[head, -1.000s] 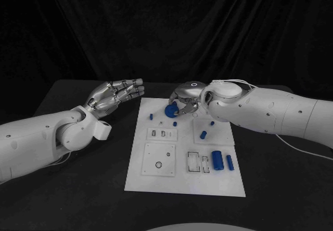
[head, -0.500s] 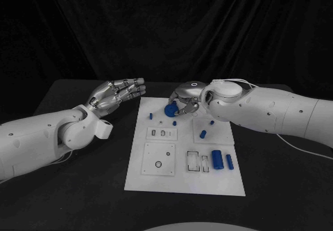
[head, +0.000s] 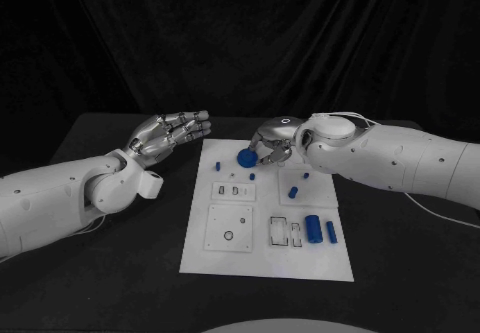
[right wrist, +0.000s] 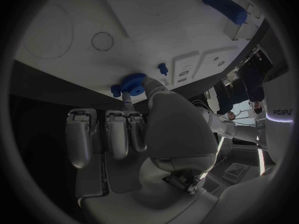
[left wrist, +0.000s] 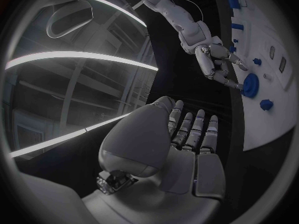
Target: Assemble the parts on the task board
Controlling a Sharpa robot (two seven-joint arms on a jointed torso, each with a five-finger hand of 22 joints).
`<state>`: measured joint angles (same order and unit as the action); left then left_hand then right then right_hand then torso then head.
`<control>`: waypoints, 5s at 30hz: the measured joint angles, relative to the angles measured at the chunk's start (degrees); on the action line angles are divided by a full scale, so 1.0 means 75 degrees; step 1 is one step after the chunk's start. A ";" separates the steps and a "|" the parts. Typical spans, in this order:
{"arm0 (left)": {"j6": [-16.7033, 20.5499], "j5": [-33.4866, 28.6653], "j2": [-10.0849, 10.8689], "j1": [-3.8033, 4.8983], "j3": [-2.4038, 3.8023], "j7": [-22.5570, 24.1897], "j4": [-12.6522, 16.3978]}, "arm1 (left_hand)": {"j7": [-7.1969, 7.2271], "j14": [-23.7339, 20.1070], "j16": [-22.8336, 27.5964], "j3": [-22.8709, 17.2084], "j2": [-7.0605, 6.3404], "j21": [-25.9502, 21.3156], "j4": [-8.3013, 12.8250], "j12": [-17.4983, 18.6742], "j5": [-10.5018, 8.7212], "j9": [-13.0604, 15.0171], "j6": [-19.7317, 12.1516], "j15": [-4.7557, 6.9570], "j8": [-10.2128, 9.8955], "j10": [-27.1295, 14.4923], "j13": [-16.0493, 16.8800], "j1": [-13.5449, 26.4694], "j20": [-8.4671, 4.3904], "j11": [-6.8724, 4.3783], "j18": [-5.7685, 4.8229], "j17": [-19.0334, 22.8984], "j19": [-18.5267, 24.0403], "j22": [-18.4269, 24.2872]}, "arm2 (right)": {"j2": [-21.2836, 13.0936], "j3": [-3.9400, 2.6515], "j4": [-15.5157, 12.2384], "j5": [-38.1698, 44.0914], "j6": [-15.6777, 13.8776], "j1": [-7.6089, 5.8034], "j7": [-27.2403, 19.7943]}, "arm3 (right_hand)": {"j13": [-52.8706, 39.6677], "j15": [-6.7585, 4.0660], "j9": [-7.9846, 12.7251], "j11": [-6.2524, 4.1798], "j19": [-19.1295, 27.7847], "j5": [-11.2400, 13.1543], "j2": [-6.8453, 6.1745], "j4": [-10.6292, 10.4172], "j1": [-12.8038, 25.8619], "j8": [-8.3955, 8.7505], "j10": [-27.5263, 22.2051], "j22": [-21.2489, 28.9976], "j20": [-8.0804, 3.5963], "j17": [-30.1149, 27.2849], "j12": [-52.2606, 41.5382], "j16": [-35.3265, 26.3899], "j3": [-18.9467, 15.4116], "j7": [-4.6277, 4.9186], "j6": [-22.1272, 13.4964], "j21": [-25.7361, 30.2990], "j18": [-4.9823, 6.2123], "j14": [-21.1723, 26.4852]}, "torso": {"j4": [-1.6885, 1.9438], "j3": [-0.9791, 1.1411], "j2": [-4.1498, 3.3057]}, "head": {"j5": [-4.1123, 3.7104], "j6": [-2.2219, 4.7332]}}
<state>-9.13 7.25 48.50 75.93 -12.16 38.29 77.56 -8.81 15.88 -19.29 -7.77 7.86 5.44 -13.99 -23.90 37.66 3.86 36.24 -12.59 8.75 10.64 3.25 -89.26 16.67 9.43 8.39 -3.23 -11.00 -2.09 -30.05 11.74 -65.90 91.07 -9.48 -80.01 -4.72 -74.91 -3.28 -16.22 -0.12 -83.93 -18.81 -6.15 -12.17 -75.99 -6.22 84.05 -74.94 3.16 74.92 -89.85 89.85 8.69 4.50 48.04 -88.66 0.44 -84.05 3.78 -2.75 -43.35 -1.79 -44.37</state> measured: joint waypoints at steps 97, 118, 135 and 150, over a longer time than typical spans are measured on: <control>-0.0089 0.0001 0.0023 -0.0030 0.0000 -0.0002 -0.0102 | 0.0000 0.0000 0.0000 -0.0117 0.0000 -0.0030 0.0012 -0.0038 0.0000 0.0000 0.0000 0.0000 0.0030 -0.0028 0.0000 0.0000 0.0028 0.0028 0.0000 0.0000 0.0028 0.0005 | -0.1061 0.0009 -0.0453 -0.0259 -0.0785 0.0071 -0.0461 | -0.0004 -0.0147 -0.1164 -0.0145 -0.0013 0.0798 0.0228 0.0114 0.0113 -0.0745 -0.0016 0.0002 -0.0120 -0.0002 0.0000 0.0000 -0.0072 -0.0067 -0.0470 0.0121 0.0001 0.0015 | 0.0003 0.0002 -0.0006 | -0.0033 0.0052; -0.0093 0.0001 -0.0006 -0.0137 0.0000 -0.0002 -0.0143 | 0.0000 0.0000 0.0000 -0.0117 0.0000 -0.0030 0.0012 -0.0037 0.0000 0.0000 0.0000 0.0000 0.0029 -0.0028 0.0000 0.0000 0.0027 0.0027 0.0000 0.0000 0.0027 0.0004 | -0.3212 0.0005 -0.1687 -0.1665 -0.2023 -0.0236 -0.0806 | -0.0003 -0.0176 -0.0396 -0.0192 -0.0013 0.1449 -0.0105 -0.0551 0.0161 -0.0418 -0.0002 0.0004 -0.0176 -0.0002 0.0000 0.0000 -0.0273 -0.0194 0.0176 -0.0159 0.0001 -0.0014 | -0.0045 -0.0007 0.0023 | -0.0259 0.0106; -0.0130 0.0001 -0.0011 -0.0239 0.0000 0.0002 -0.0144 | 0.0000 -0.0047 0.0030 -0.0128 0.0000 -0.0030 0.0024 -0.0036 0.0000 0.0000 0.0000 0.0008 0.0029 -0.0028 0.0000 0.0000 0.0011 0.0027 0.0000 0.0002 0.0044 0.0004 | -0.3087 0.0013 -0.0746 -0.2277 -0.2158 0.0510 -0.1249 | -0.0002 -0.0197 -0.0278 -0.0203 -0.0013 0.1597 -0.0266 -0.0602 0.0161 -0.0306 -0.0014 0.0005 -0.0176 -0.0002 0.0000 0.0000 -0.0325 -0.0165 0.0204 -0.0158 0.0000 0.0008 | -0.0102 0.0031 0.0046 | -0.0342 0.0122; -0.0144 0.0001 0.0044 -0.0252 0.0000 0.0005 -0.0131 | 0.0000 -0.0055 0.0030 -0.0137 0.0000 -0.0030 0.0033 -0.0036 0.0000 0.0000 0.0000 0.0000 0.0029 -0.0027 0.0000 0.0000 0.0000 0.0027 0.0001 0.0007 0.0055 0.0004 | -0.2987 0.0015 -0.0484 -0.2459 -0.2238 0.0812 -0.1675 | -0.0001 -0.0197 -0.0224 -0.0203 -0.0013 0.1664 -0.0418 -0.0612 0.0232 -0.0226 -0.0014 -0.0001 -0.0176 -0.0002 0.0000 0.0000 -0.0379 -0.0163 0.0146 -0.0158 0.0001 0.0009 | -0.0084 0.0004 0.0037 | -0.0347 0.0111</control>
<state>-10.21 7.26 48.83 74.04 -12.16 38.33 76.58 -8.81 15.47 -19.07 -8.80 7.86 5.21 -13.74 -24.17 37.66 3.86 36.24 -12.59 8.96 10.44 3.25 -89.26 16.67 9.64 8.40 -3.18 -10.59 -2.06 -52.45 11.85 -69.53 72.63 -26.27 -73.92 -17.29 -74.91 -4.76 -17.90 -1.64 -84.03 -6.33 -9.29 -16.76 -74.25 -7.92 83.94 -74.94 1.84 74.90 -89.85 89.85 5.85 3.28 49.13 -89.85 0.45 -83.98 3.15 -2.72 -43.07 -4.39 -43.53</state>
